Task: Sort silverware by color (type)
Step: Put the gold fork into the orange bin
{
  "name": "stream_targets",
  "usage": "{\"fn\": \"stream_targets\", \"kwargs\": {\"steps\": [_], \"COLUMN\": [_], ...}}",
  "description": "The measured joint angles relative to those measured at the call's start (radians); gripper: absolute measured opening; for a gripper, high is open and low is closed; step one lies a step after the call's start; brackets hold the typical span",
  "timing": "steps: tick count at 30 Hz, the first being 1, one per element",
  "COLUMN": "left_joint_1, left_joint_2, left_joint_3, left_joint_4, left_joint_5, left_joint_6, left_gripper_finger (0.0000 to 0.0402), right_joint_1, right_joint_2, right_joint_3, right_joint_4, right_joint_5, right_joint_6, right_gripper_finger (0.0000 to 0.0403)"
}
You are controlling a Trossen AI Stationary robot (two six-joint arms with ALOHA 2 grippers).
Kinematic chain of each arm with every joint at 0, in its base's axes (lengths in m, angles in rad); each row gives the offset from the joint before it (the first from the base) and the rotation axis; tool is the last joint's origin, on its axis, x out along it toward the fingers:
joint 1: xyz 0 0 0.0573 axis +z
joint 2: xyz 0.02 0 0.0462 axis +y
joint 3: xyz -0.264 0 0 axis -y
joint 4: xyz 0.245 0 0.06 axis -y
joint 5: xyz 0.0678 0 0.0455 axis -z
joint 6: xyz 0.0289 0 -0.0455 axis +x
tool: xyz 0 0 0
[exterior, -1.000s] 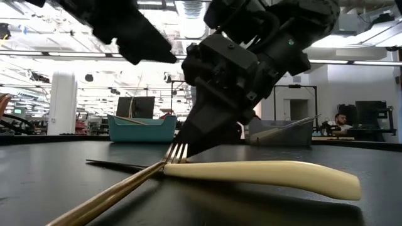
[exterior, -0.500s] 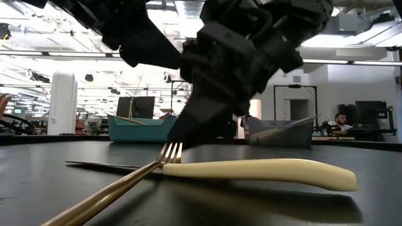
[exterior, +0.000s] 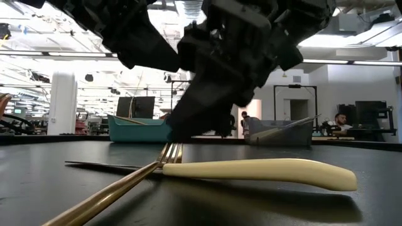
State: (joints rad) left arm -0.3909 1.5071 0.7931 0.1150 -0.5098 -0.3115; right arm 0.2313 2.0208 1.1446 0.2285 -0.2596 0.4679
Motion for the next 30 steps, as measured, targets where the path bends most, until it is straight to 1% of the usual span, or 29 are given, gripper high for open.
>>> {"fn": "stream_targets", "kwargs": {"steps": [3,10,15,19,22,27,30], "left_joint_1": [-0.001,-0.001,-0.001,-0.001,-0.001,-0.001,-0.001], "left_joint_2": [0.002,0.002,0.002,0.002,0.002,0.002,0.002], "left_joint_3": [-0.001,-0.001,-0.001,-0.001,-0.001,-0.001,-0.001], "left_joint_4": [-0.008,-0.010,-0.009,-0.009,-0.008,-0.008,-0.010], "left_joint_5": [0.004,0.002,0.005,0.004,0.002,-0.003,-0.011], "left_joint_6": [0.000,-0.009,-0.011,-0.011,-0.011,-0.011,-0.021], "left_gripper_finger": [0.0162,0.0162,0.0162,0.0162,0.0162,0.0162,0.0162], "right_joint_1": [0.004,0.007,0.010,0.010,0.010,0.009,0.010], "right_joint_2": [0.024,0.026,0.027,0.028,0.028,0.028,0.028], "right_joint_3": [0.000,0.000,0.000,0.000,0.000,0.000,0.000], "right_joint_4": [0.007,0.002,-0.003,-0.006,-0.006,-0.010,-0.011], "right_joint_5": [0.001,0.000,-0.047,-0.049,-0.049,-0.027,0.040], "right_joint_6": [0.008,0.028,0.022,0.021,0.021,0.021,0.017], "right_gripper_finger": [0.0153,0.0151,0.0127,0.0105,0.0097,0.0095,0.0096]}}
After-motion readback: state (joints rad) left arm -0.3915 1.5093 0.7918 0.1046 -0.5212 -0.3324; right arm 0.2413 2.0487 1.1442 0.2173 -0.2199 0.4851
